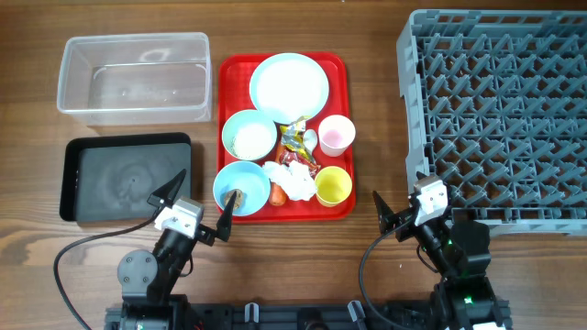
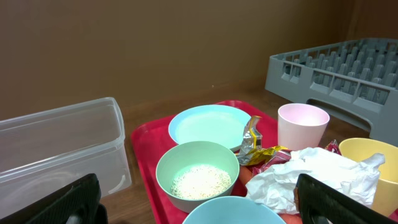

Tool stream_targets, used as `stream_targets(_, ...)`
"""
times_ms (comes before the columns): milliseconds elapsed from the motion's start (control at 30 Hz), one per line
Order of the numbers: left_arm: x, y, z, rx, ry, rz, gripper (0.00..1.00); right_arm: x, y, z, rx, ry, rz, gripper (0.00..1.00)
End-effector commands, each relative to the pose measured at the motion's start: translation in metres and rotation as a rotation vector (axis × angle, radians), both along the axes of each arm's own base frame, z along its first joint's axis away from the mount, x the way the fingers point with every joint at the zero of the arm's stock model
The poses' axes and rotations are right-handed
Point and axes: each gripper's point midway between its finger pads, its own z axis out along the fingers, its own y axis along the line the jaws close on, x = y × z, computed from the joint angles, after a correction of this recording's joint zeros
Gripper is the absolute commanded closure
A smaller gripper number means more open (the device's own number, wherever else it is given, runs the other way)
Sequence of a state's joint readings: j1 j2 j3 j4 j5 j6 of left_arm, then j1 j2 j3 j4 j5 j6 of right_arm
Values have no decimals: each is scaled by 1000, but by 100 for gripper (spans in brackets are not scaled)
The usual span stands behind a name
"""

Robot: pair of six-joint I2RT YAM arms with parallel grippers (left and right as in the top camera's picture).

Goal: Sort waste into correct bins and load items into the dishwasher rack

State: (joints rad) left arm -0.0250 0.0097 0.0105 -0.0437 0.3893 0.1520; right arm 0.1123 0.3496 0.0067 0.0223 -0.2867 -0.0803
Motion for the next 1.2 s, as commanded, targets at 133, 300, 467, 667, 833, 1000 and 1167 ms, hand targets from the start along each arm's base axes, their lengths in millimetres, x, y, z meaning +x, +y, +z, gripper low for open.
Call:
stream_targets(133, 1, 2, -1, -9, 2, 9, 0, 1, -3, 0, -3, -2, -16, 0)
stream_targets(300, 0, 0, -2, -10, 6, 0, 0, 3, -2, 5, 32, -9, -27, 0)
stream_targets(467, -1, -3, 4, -125, 34, -14, 0, 8, 2, 38, 66, -112, -4, 0)
stream_targets(667, -4, -2, 42, -172, 42, -8, 0, 12, 6, 128, 7, -228, 34, 1)
stream_targets(833, 11, -1, 78, -169, 175, 10, 0, 27, 8, 185, -48, -145, 48, 0)
stream_targets(1000, 42, -2, 100, -164, 370, 26, 0, 42, 16, 207, -48, 16, 88, 0)
stream_targets(1167, 72, -7, 97, -152, 674, 35, 0, 55, 19, 206, -53, 191, 103, 0)
